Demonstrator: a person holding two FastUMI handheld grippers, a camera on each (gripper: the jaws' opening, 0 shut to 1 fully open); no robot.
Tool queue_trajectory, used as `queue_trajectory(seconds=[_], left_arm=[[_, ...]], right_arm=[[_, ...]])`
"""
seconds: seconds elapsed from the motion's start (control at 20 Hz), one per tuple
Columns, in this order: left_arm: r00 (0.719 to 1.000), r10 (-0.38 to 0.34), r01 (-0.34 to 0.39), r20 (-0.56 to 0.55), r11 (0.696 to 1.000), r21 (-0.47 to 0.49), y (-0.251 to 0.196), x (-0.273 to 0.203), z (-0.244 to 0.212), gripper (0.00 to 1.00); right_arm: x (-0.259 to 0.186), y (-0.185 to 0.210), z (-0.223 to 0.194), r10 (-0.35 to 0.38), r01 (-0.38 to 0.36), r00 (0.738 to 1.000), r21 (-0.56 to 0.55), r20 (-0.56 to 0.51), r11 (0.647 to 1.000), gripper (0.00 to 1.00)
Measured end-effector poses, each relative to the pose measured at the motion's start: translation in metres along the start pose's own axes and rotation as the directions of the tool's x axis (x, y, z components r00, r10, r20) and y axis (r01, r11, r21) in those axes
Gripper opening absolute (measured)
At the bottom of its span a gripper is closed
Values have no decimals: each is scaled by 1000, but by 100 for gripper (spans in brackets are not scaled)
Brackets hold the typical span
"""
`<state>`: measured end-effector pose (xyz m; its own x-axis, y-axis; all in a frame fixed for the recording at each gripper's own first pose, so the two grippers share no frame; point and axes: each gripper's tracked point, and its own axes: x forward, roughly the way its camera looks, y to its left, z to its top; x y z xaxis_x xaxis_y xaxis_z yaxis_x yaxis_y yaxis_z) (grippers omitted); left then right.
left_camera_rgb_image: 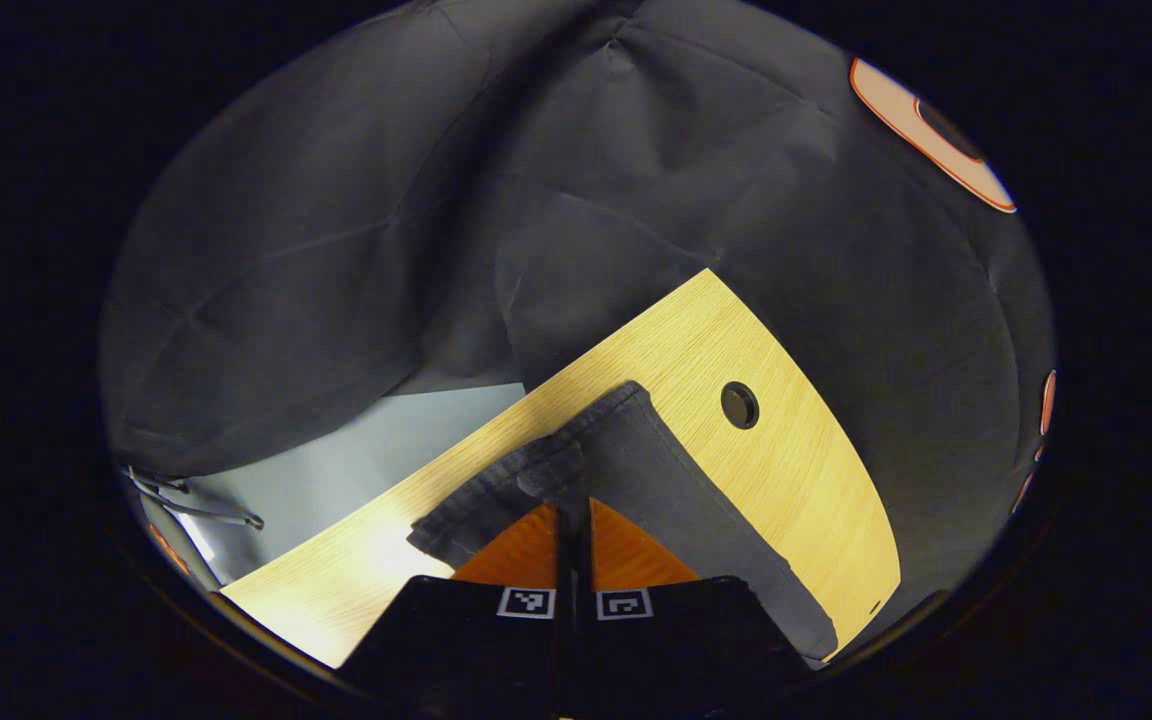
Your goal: Grasp the waist and the cuffs of the jeans and fold them to make the two legs overlap; first hold the waist and fold one-third of the jeans toward the cuffs, then hold the cuffs and fold the remaining one-third in the same direction to finish folding.
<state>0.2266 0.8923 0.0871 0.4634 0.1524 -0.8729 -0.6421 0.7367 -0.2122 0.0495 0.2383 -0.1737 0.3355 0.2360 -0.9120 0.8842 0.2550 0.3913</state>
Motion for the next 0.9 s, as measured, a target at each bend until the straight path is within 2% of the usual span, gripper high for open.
queue_trajectory(seconds=[0.1, 0.2, 0.25, 0.3, 0.35, 0.4, 0.45, 0.5, 0.55, 0.6, 0.65, 0.7, 0.75, 0.8, 0.85, 0.9], left_arm=[[1000, 9, -9, -6, 1000, -3, 3, 4, -1, 1], [1000, -5, 5, -1, 1000, -18, -11, 2, 4, 10], [1000, -11, 11, 6, 1000, -15, -12, 1, 6, 8], [999, -32, 32, 18, 999, -12, -19, 5, 8, 16], [997, -63, 64, 40, 998, -8, -25, 5, 13, 29], [993, -89, 90, 82, 996, -1, -31, 1, 19, 32], [987, -107, 106, 122, 994, 16, -36, -3, 26, 45], [982, -110, 106, 153, 994, 35, -40, -9, 32, 58], [980, -119, 112, 160, 992, 52, -45, -19, 33, 72], [979, -126, 117, 162, 991, 66, -51, -28, 30, 85], [975, -142, 129, 173, 988, 84, -58, -38, 31, 85], [965, -168, 150, 201, 983, 102, -66, -51, 33, 86], [948, -206, 181, 244, 976, 124, -74, -66, 41, 88], [930, -234, 199, 282, 969, 148, -82, -84, 45, 88], [912, -261, 214, 315, 961, 176, -88, -107, 44, 96], [896, -281, 219, 345, 953, 208, -91, -133, 45, 98]], right_arm=[[7, 4, 0, 1, 0, 1000, 41, -22, 999, 9], [8, 5, 0, 10, -8, 999, 65, -37, 998, 9], [8, 6, 0, 18, -15, 999, 69, -45, 997, 13], [10, 10, -1, 26, -22, 999, 76, -46, 997, 14], [10, 13, -2, 40, -36, 998, 74, -51, 997, 17], [10, 15, -3, 55, -51, 997, 68, -50, 996, 19], [7, 21, -2, 88, -85, 995, 62, -43, 994, 22], [1, 35, 5, 151, -150, 988, 71, -11, 986, 25], [-5, 50, 14, 206, -207, 978, 77, 26, 975, 40], [-11, 56, 21, 231, -235, 971, 70, 57, 970, 45], [-16, 56, 22, 230, -234, 971, 55, 64, 971, 50], [-20, 49, 18, 222, -224, 973, 27, 70, 974, 42], [-24, 43, 18, 209, -209, 975, -14, 79, 978, 48], [-29, 31, 16, 184, -179, 979, -65, 87, 982, 64], [-31, 19, 14, 166, -154, 981, -119, 96, 981, 65], [-33, 8, 12, 142, -123, 984, -174, 107, 977, 82]])
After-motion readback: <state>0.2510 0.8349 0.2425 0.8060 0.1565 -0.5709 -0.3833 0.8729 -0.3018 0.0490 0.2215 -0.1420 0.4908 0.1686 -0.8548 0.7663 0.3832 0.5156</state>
